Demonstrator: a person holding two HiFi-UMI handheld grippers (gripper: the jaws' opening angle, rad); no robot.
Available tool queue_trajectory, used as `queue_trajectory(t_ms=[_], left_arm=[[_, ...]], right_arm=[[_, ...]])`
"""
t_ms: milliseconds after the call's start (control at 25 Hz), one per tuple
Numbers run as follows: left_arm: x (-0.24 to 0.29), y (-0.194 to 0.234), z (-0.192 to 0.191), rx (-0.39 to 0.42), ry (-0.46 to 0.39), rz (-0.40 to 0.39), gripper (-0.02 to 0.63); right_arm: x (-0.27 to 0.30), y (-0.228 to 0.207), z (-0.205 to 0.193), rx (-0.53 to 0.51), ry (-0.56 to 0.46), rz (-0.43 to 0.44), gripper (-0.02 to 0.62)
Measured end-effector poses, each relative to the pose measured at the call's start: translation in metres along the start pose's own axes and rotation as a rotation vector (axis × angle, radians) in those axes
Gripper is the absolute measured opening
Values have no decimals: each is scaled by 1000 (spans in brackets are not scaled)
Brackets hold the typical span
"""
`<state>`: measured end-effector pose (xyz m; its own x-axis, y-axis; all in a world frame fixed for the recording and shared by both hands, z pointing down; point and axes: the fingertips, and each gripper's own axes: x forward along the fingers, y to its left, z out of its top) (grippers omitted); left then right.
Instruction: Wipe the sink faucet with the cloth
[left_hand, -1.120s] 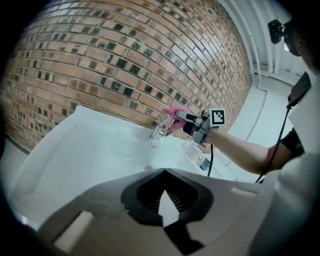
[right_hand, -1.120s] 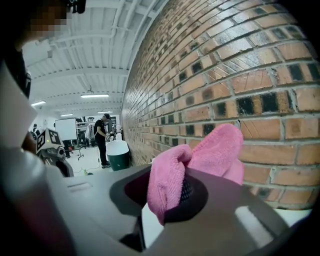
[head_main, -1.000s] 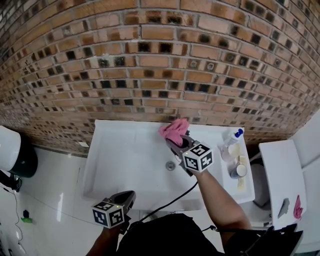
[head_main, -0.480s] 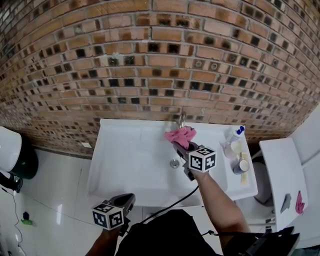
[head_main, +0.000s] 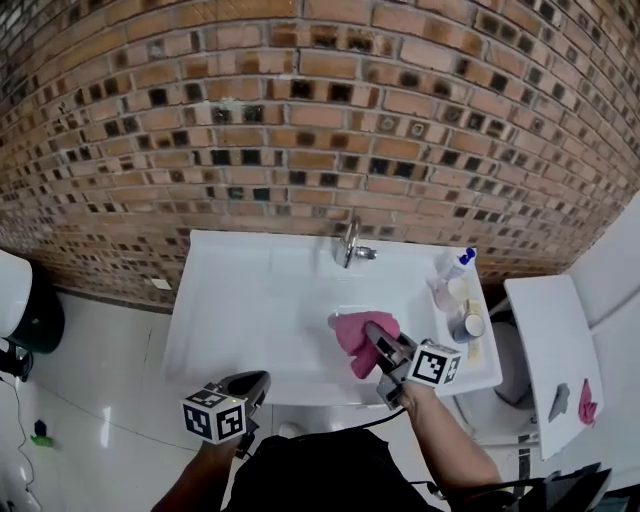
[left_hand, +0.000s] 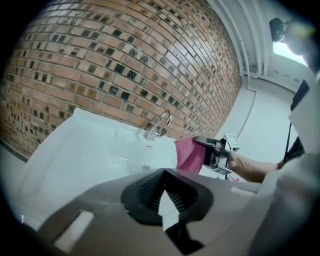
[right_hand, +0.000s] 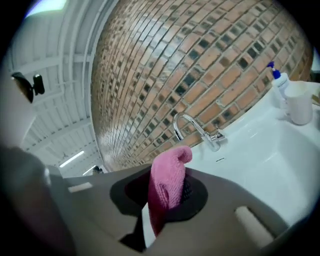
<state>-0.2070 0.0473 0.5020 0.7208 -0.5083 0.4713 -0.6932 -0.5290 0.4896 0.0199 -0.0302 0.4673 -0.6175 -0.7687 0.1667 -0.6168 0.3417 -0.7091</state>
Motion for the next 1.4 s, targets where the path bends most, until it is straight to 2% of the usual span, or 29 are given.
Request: queue_trajectory(t_ms=[120, 240, 360, 600, 920, 1400], left_arm=[[8, -8, 8, 13, -8, -4, 5], [17, -19, 17, 14, -20, -8, 5], [23, -35, 20, 0, -21, -28, 5], [31, -58, 31, 17, -46, -24, 5], [30, -79, 5, 11, -6, -21, 4], [28, -82, -5, 1, -14, -7, 5]], right_arm=[[-39, 20, 9, 51, -76, 39, 44], [-71, 44, 25, -9, -120, 84, 44], [-101, 59, 26, -70, -118, 91, 44], [-145, 51, -3, -53, -75, 86, 44], [-155, 46, -41, -37, -5, 77, 44], [-155, 46, -43, -55, 2, 92, 43]])
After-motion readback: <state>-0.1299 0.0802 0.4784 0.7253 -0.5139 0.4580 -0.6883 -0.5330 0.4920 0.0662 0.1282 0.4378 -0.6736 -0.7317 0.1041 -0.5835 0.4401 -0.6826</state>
